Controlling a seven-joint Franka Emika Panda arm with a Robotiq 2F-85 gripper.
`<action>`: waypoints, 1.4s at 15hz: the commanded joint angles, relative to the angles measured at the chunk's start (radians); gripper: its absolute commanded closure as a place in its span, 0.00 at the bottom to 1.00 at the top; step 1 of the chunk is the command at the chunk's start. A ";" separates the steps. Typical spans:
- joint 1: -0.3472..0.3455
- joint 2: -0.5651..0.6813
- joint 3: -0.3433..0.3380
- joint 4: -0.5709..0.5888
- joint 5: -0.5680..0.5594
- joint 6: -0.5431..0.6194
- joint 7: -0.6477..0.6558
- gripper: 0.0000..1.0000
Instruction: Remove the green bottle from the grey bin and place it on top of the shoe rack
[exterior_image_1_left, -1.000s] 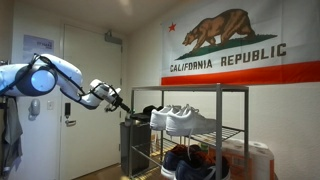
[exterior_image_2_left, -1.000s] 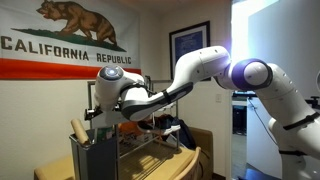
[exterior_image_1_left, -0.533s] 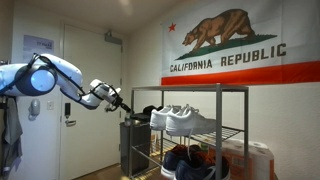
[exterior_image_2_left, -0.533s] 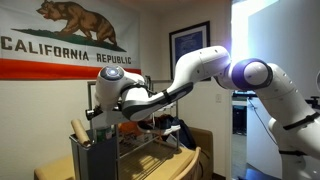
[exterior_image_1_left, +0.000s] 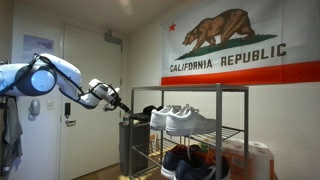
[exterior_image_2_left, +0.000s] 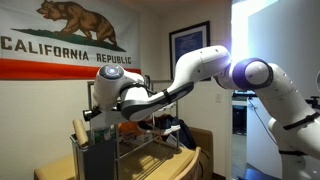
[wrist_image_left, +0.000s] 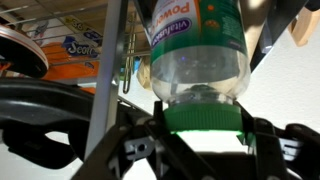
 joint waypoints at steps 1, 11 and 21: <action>0.007 -0.020 0.025 0.001 0.018 -0.015 -0.056 0.59; 0.042 -0.037 0.027 0.056 -0.007 -0.068 -0.100 0.59; 0.051 -0.019 0.054 0.199 0.024 -0.124 -0.259 0.59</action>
